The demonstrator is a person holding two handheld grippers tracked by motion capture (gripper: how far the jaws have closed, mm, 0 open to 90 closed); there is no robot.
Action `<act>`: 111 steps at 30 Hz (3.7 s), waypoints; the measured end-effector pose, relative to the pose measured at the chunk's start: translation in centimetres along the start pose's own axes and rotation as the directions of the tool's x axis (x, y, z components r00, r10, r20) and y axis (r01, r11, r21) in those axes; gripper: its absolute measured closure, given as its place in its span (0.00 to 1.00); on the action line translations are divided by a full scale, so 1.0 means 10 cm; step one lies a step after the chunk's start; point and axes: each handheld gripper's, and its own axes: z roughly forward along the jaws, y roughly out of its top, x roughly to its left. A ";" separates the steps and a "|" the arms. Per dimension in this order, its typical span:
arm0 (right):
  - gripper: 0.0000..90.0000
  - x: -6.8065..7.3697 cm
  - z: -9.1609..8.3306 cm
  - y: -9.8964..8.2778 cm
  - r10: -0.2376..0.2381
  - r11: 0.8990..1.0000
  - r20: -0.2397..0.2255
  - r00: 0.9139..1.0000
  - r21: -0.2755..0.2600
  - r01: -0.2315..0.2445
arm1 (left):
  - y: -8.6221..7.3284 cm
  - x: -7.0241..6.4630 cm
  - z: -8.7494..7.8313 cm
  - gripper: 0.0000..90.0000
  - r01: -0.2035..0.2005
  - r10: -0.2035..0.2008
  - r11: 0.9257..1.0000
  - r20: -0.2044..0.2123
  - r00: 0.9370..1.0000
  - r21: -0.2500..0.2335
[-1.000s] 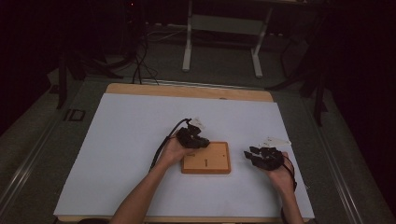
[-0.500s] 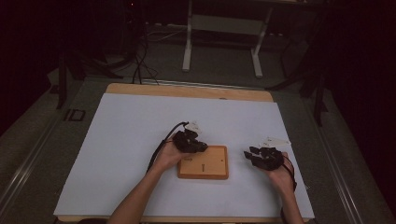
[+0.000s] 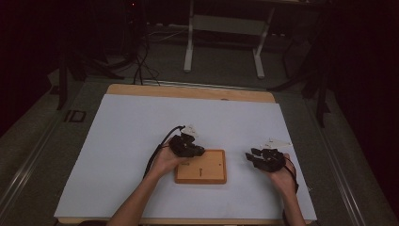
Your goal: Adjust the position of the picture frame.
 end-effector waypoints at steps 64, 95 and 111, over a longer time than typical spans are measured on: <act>0.69 0.01 0.00 -0.01 0.000 1.000 -0.005 1.000 0.008 0.000 | -0.20 -0.05 -0.08 0.92 0.055 -0.056 0.998 -0.020 0.998 -0.021; 0.68 0.00 0.00 -0.04 0.006 1.000 -0.007 1.000 0.014 -0.006 | -0.22 -0.05 -0.08 0.92 0.063 -0.063 0.997 -0.015 0.998 -0.038; 0.68 0.02 0.02 -0.04 0.006 1.000 -0.009 1.000 0.019 -0.006 | -0.20 -0.05 -0.07 0.92 0.043 -0.043 0.999 -0.015 0.999 -0.034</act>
